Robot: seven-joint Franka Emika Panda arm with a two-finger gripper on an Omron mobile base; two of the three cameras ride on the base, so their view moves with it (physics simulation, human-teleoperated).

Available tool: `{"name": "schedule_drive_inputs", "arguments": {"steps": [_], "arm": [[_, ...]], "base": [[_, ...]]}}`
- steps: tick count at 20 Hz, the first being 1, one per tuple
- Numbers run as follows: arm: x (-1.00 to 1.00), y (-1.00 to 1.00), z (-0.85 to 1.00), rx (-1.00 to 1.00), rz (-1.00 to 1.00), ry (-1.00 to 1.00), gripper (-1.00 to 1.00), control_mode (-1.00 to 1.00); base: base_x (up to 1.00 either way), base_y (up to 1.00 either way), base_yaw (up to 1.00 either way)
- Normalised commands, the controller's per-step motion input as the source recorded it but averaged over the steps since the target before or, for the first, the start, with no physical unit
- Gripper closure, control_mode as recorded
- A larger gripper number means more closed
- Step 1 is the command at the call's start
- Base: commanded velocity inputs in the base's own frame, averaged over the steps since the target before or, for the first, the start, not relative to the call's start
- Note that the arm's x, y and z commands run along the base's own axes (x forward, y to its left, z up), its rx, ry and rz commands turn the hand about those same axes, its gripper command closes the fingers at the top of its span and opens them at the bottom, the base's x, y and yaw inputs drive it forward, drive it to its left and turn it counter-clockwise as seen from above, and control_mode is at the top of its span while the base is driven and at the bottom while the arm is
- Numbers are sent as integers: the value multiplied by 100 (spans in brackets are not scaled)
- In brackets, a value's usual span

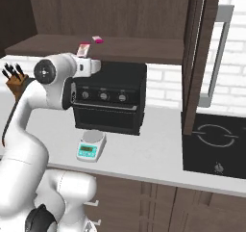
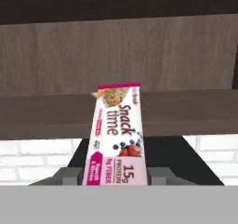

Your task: Pick the bar and place it on the digital scale for weighing, and close the cabinet.

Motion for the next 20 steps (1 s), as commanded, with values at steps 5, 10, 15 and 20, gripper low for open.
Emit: {"name": "schedule_drive_inputs", "arguments": {"steps": [5, 10, 15, 20], "arm": [[-100, -4, -48, 0, 12, 60, 100, -100], [-59, -2, -100, 0, 22, 59, 100, -100], [28, 8, -100, 0, 19, 47, 100, -100], [91, 30, -100, 0, 14, 30, 100, -100]], "base": [[0, 0, 0], [0, 0, 0], [0, 0, 0], [0, 0, 0]]}}
